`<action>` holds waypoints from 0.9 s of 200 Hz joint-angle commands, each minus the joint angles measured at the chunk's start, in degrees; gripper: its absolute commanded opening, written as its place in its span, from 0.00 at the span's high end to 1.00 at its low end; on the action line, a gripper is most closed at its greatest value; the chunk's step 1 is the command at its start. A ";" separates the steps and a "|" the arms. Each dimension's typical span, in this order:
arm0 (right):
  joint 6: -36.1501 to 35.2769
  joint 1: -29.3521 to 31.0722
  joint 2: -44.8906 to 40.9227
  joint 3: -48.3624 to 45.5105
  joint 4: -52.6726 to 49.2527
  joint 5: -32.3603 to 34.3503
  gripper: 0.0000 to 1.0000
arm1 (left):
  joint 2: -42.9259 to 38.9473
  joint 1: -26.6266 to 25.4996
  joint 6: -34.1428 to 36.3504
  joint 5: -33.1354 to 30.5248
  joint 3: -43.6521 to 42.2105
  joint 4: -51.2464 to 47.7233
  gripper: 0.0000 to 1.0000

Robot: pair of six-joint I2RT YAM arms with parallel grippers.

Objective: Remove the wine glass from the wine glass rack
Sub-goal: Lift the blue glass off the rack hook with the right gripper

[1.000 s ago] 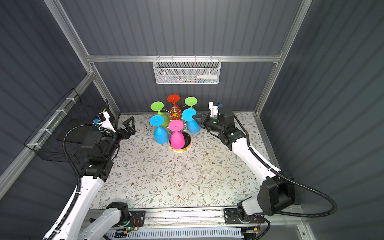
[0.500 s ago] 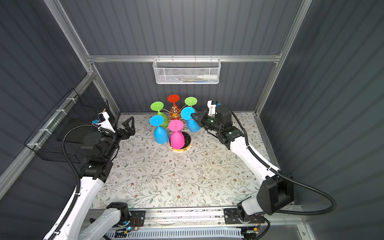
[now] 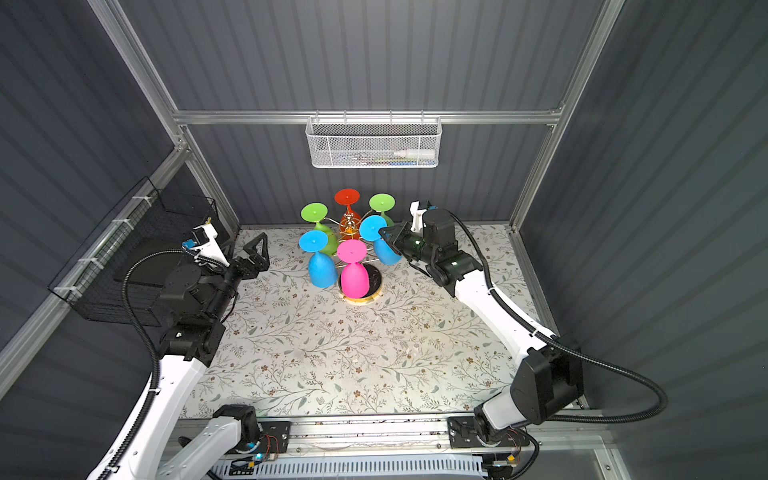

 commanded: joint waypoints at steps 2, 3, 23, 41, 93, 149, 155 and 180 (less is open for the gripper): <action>-1.39 0.66 1.08 2.41 -0.32 0.54 1.00 | -1.02 0.37 0.54 0.63 -0.87 0.29 0.00; -1.39 0.68 1.14 2.41 -0.32 0.52 1.00 | -1.02 0.37 0.51 0.63 -0.88 0.29 0.00; -1.38 1.14 1.38 2.59 -0.23 0.23 1.00 | -1.09 0.37 0.66 0.65 -0.89 0.21 0.00; -1.57 1.45 1.02 2.51 -0.32 0.23 1.00 | -1.18 0.37 0.67 0.57 -0.89 0.21 0.00; -1.24 1.66 -1.50 0.20 -0.15 0.31 1.00 | -1.17 0.37 0.66 0.61 -0.81 0.21 0.00; -0.87 1.67 -5.65 -4.20 0.61 3.39 1.00 | -1.02 0.37 0.48 0.64 -0.82 0.21 0.00; -0.78 1.61 -5.93 -4.65 0.80 3.32 1.00 | -0.85 0.37 0.32 0.63 -0.80 0.12 0.00; -0.22 1.56 -7.13 -6.89 1.93 3.05 1.00 | -0.48 0.37 0.11 0.70 -0.71 0.11 0.00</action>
